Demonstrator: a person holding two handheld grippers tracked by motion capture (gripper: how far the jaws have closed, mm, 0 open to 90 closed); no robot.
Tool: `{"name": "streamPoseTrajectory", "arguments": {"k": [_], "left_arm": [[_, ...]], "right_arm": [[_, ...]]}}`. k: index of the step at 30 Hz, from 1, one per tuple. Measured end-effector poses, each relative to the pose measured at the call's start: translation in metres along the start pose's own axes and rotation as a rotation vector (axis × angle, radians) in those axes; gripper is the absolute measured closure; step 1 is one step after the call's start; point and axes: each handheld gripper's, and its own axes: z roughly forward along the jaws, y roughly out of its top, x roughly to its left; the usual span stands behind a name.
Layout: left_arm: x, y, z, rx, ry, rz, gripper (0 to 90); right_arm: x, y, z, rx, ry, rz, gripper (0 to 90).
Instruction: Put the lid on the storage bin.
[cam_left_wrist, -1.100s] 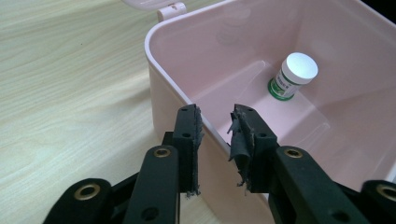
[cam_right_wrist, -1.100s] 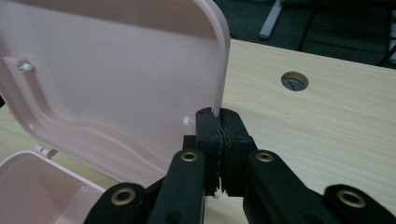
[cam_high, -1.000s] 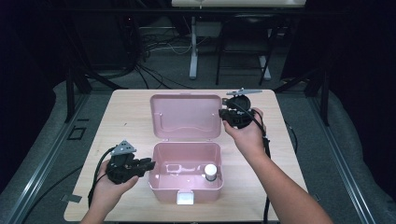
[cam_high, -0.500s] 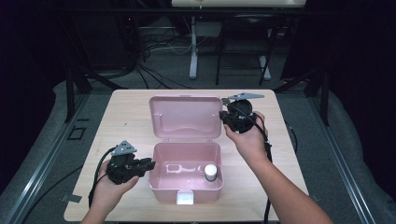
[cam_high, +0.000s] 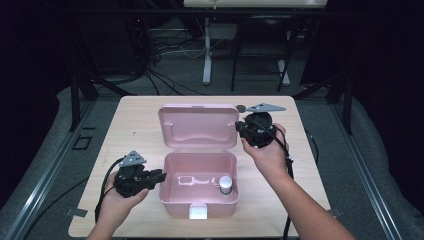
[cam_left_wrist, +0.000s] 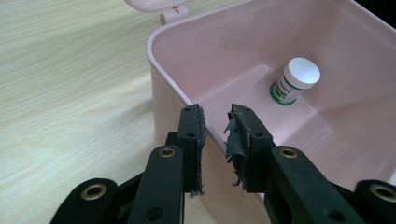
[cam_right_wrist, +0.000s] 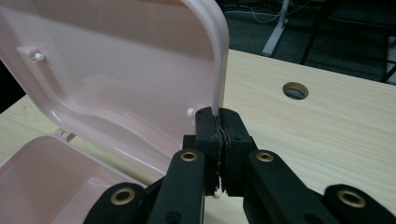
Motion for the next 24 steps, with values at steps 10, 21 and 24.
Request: {"name": "streamPoseTrajectory", "arguments": {"k": [10,21,24], "left_arm": [[0.0,0.0,0.0,-0.001,0.001,0.0,74.5],[0.0,0.0,0.0,-0.002,0.0,-0.001,74.5],[0.0,0.0,0.0,-0.002,0.0,-0.001,74.5]], "right_arm": [[0.003,-0.008,-0.009,-0.024,0.008,-0.014,87.8],[0.008,-0.017,-0.015,-0.062,0.0,-0.037,87.6],[0.009,-0.019,-0.016,-0.064,0.001,-0.039,87.6]]}}
